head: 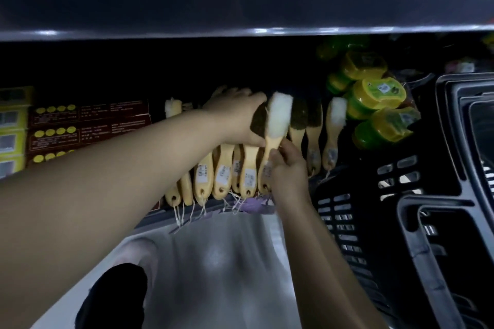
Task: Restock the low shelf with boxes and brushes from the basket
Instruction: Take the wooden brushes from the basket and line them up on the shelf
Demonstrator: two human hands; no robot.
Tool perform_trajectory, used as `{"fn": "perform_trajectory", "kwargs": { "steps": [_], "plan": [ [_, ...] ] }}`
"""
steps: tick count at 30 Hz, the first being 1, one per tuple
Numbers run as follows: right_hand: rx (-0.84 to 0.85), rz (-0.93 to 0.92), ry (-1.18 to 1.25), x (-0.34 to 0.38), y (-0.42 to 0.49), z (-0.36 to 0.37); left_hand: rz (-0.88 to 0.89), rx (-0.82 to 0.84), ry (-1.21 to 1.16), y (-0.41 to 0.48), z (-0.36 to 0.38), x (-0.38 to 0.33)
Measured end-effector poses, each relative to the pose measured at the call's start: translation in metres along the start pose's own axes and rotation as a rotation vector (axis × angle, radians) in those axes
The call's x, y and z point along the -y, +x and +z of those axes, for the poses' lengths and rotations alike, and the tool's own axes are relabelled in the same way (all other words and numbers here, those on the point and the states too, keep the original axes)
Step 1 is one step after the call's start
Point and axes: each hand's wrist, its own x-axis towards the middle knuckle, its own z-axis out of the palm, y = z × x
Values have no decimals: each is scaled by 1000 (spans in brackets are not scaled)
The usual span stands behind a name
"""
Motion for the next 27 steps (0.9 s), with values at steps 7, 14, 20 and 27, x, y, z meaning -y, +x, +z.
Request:
{"fn": "perform_trajectory", "kwargs": {
  "steps": [7,14,20,27],
  "plan": [
    [45,-51,-44,2,8,-4,-26,-139,-11,-8,4,17],
    [46,-43,-20,1,11,-9,-4,-73,9,-11,-2,13],
    [36,-52,44,-4,14,-15,-17,-121,-145,-30,-19,26],
    [0,-50,-4,-7,20,-15,-42,-229,-256,-51,-29,52]
  ]
}}
